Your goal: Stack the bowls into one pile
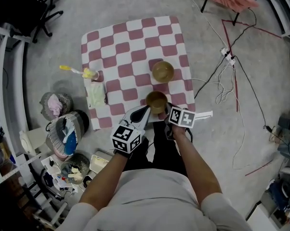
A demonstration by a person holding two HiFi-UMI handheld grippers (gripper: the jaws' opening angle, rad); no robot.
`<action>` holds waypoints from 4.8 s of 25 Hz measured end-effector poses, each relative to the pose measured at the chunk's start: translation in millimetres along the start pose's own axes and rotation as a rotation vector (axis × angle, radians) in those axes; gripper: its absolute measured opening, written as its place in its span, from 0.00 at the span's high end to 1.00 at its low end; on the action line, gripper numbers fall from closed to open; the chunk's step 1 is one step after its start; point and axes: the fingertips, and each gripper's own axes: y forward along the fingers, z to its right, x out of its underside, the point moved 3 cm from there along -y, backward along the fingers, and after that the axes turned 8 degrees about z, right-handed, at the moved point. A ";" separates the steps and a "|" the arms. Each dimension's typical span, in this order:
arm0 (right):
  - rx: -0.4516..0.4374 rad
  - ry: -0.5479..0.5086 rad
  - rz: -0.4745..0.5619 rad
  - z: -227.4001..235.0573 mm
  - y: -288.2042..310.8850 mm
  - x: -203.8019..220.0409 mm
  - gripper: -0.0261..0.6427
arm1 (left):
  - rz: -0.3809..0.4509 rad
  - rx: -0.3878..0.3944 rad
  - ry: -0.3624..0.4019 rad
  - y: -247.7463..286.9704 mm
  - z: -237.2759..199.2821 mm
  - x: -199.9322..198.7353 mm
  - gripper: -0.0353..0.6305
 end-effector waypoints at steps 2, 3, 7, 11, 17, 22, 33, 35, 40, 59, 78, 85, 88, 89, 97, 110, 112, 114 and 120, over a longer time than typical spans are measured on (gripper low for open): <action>0.017 -0.044 -0.012 3.1 0.2 -0.1 0.93 | -0.004 -0.001 -0.002 3.3 0.4 0.9 0.94; 0.030 -0.065 -0.014 5.4 -0.2 -1.3 0.92 | -0.005 -0.002 -0.003 5.3 0.5 1.0 0.94; 0.055 -0.105 0.002 12.2 -3.9 -12.1 0.92 | -0.010 -0.002 -0.007 13.5 -0.1 1.2 0.94; 0.037 -0.110 0.030 9.9 -6.8 -27.3 0.92 | -0.012 0.001 -0.007 23.1 0.2 -1.2 0.94; 0.015 -0.110 0.063 6.3 -1.1 -55.1 0.92 | -0.008 -0.002 -0.008 40.4 -5.6 -12.2 0.94; -0.008 -0.096 0.065 8.2 12.1 -79.2 0.92 | -0.004 -0.017 -0.013 55.6 -13.9 -19.1 0.94; -0.045 -0.035 0.072 21.2 57.9 -116.9 0.90 | -0.019 -0.051 -0.035 83.4 -24.6 -17.7 0.94; -0.044 -0.026 0.067 23.2 65.7 -121.2 0.89 | -0.022 -0.063 -0.042 85.6 -28.3 -15.8 0.94; -0.015 -0.015 0.024 28.4 80.5 -123.4 0.89 | -0.029 -0.091 -0.057 84.6 -33.9 -13.1 0.94; -0.058 0.001 0.039 -4.5 27.5 -114.1 0.93 | 0.007 -0.108 -0.039 38.9 -45.6 -23.2 0.94; 0.015 0.050 0.023 -5.5 -9.0 -14.7 0.92 | -0.013 0.000 0.002 -4.8 -17.1 -7.1 0.94; 0.046 -0.012 -0.021 -1.1 -0.7 1.1 0.92 | -0.023 -0.004 0.003 -17.7 -21.6 -3.5 0.94; 0.083 -0.060 -0.022 3.6 -3.0 -0.6 0.92 | -0.025 0.001 0.003 -18.4 -21.4 -2.3 0.94; 0.089 -0.068 -0.018 4.2 -4.0 -1.4 0.92 | -0.025 0.004 0.002 -18.2 -21.4 -2.0 0.94; 0.013 -0.075 0.087 -37.8 -31.2 -17.3 0.93 | -0.028 0.027 -0.010 -19.6 -16.2 -7.9 0.94; -0.222 -0.277 0.402 -175.9 -133.0 -81.9 0.94 | 0.110 0.067 0.010 -62.6 9.7 -95.5 0.94; -0.235 -0.328 0.455 -194.8 -149.2 -90.4 0.94 | 0.143 0.077 0.027 -71.9 15.8 -113.2 0.94; -0.249 -0.370 0.504 -213.2 -164.6 -97.9 0.94 | 0.174 0.089 0.048 -80.8 22.1 -131.8 0.94; -0.293 -0.462 0.619 -255.7 -206.6 -110.9 0.94 | 0.260 0.121 0.097 -107.1 43.0 -178.9 0.94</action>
